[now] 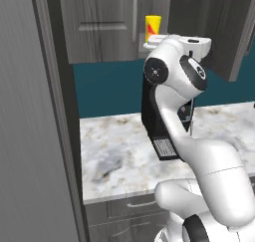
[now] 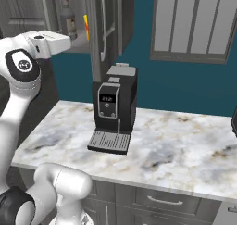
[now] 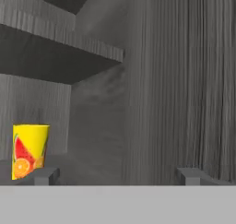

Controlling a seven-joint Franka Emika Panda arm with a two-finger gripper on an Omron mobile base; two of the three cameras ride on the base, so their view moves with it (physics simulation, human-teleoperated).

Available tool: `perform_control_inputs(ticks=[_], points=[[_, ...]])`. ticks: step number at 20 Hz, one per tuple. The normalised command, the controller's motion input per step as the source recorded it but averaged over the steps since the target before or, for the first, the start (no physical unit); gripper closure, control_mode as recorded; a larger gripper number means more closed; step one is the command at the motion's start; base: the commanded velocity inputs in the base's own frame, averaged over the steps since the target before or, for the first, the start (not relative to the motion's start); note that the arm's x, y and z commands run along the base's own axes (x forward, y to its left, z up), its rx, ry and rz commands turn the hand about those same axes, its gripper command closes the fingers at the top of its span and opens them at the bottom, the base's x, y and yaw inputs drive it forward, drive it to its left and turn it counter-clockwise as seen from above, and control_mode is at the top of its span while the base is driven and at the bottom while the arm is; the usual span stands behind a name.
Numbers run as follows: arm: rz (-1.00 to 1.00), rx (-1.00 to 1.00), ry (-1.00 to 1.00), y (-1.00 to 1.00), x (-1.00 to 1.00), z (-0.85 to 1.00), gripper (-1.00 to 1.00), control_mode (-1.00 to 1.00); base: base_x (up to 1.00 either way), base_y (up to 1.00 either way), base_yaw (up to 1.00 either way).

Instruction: Open the cabinet directly in front. Then move the liquor and the cup to the dining counter with the jar on it.

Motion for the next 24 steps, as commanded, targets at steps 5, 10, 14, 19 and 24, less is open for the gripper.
perform_control_inputs(ticks=[5,10,14,19,24], points=[[0.48,0.10,-0.05,0.64,-0.28,0.21,-1.00,-1.00,0.00,0.00,0.00],[0.23,0.08,-0.05,0.24,-0.10,0.09,-1.00,-1.00,0.00,0.00,0.00],[0.01,-0.03,0.00,0.18,0.00,0.00,-1.00,-1.00,0.00,0.00,0.00],[0.06,-0.06,0.00,0.74,0.20,0.00,-1.00,-1.00,0.00,0.00,0.00],[0.05,0.00,0.00,0.36,0.34,0.00,-1.00,-1.00,0.00,0.00,0.00]])
